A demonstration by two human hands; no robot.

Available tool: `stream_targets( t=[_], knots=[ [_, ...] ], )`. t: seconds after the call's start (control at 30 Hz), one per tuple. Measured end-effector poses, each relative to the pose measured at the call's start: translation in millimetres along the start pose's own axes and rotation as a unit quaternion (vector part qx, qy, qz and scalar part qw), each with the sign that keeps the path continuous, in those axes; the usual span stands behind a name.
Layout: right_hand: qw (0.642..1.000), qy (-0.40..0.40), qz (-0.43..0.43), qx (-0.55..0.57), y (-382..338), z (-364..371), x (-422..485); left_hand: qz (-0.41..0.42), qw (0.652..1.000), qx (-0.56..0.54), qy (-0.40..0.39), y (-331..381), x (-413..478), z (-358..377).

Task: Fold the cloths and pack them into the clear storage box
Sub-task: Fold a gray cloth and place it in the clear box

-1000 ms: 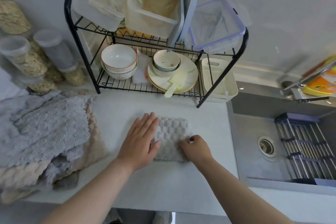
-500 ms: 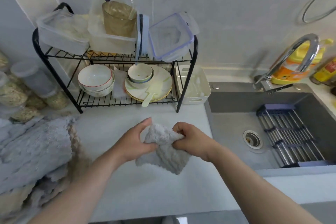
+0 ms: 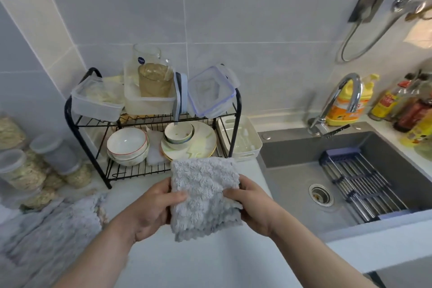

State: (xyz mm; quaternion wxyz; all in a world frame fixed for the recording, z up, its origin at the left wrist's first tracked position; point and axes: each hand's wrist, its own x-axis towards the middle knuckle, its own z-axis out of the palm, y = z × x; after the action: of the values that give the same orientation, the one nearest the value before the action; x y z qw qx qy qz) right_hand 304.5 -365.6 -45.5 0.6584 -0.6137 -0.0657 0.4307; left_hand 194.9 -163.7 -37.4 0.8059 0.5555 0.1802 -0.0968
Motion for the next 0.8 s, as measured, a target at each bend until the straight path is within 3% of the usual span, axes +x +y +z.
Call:
stream_targets(
  t=[0.13,0.23,0.37,0.43,0.53,0.63,0.8],
  knots=[
    [0.998,0.027,-0.025,0.056,1,22,-4,0.023,0.999,-0.014,0.034,2,-5,-17],
    [0.992,0.060,-0.012,0.110,3,41,-8,-0.001,0.991,-0.090,0.098,-6,-1,-25],
    [0.988,0.079,-0.010,0.132,7,49,-15,-0.016,0.982,-0.163,0.093,-9,2,-29],
    [0.991,0.091,-0.016,0.100,7,49,-25,0.020,0.992,-0.081,0.091,-8,6,-27],
    [0.981,0.179,-0.076,-0.001,10,43,-42,0.076,0.993,0.088,0.031,-7,13,-14],
    [0.960,0.242,-0.137,0.010,7,31,-69,0.075,0.993,0.094,-0.017,-3,20,10],
    [0.922,0.334,-0.196,-0.012,6,-5,-126,0.084,0.964,0.225,-0.114,-1,17,83]
  ],
)
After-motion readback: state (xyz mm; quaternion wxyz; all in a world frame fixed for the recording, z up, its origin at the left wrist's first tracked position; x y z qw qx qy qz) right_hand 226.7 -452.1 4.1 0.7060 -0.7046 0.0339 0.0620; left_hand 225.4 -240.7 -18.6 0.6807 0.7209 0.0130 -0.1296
